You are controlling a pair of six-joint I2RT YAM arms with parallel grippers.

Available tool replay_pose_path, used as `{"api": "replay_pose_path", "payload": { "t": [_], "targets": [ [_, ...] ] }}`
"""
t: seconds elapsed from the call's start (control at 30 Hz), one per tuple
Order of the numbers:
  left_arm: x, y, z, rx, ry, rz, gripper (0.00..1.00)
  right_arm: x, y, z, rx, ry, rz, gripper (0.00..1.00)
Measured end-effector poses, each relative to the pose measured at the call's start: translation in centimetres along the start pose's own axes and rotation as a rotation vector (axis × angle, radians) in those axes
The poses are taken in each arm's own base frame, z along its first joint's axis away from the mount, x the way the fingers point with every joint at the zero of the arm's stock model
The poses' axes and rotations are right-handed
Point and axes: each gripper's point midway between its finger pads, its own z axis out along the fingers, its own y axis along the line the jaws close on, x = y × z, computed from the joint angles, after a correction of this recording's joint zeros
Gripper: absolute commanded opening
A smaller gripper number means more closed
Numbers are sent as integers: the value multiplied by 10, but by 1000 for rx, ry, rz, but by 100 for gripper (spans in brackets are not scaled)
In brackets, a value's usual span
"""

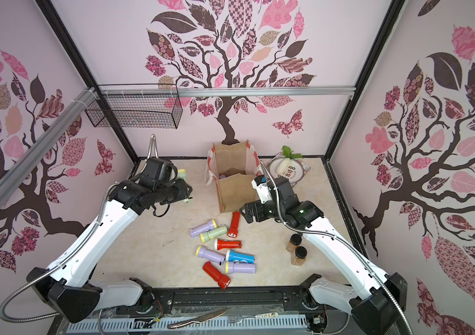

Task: Put the flashlights into the tote bags
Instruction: Place the flashlight in the canvas bag.

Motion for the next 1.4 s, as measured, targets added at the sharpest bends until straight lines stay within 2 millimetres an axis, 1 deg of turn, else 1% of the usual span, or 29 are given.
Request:
{"api": "replay_pose_path", "payload": {
  "t": [0.07, 0.1, 0.2, 0.3, 0.43, 0.5, 0.57, 0.63, 0.7, 0.87, 1.0, 1.13, 1.2, 1.27, 1.4],
  "targets": [
    [-17, -17, 7, 32, -15, 16, 0, 1, -1, -2, 5, 4, 3, 100],
    [-29, -29, 13, 50, -27, 28, 0, 3, -2, -2, 12, 8, 7, 100],
    [-54, -59, 33, 90, -50, 61, 0, 6, -4, -2, 25, 19, 18, 100],
    [-72, -88, 54, 133, -62, 94, 0, 6, -6, -3, 37, 20, 26, 100],
    [-88, -118, 82, 163, -73, 137, 0, 5, -7, -7, 44, 9, 31, 100],
    [-93, -130, 99, 173, -76, 155, 0, 5, -7, -9, 46, 6, 31, 100],
    [-95, -137, 117, 177, -73, 171, 0, 5, -7, -12, 49, 0, 30, 100],
    [-94, -140, 137, 171, -60, 180, 0, 4, -7, -14, 53, -8, 28, 100],
    [-89, -138, 159, 157, -41, 189, 0, 3, -7, -16, 55, -15, 27, 100],
    [-68, -126, 212, 121, 29, 196, 0, 3, -8, -17, 61, -19, 26, 100],
    [-50, -117, 244, 101, 78, 194, 0, 3, -8, -17, 61, -18, 26, 100],
    [-42, -111, 263, 90, 95, 183, 0, 3, -8, -17, 60, -18, 26, 100],
    [-40, -109, 269, 86, 98, 173, 0, 3, -8, -17, 61, -18, 26, 100],
    [-40, -107, 273, 84, 99, 164, 0, 3, -8, -17, 61, -18, 26, 100],
    [-45, -107, 275, 89, 83, 152, 0, 3, -8, -17, 62, -19, 27, 100]
  ]
}}
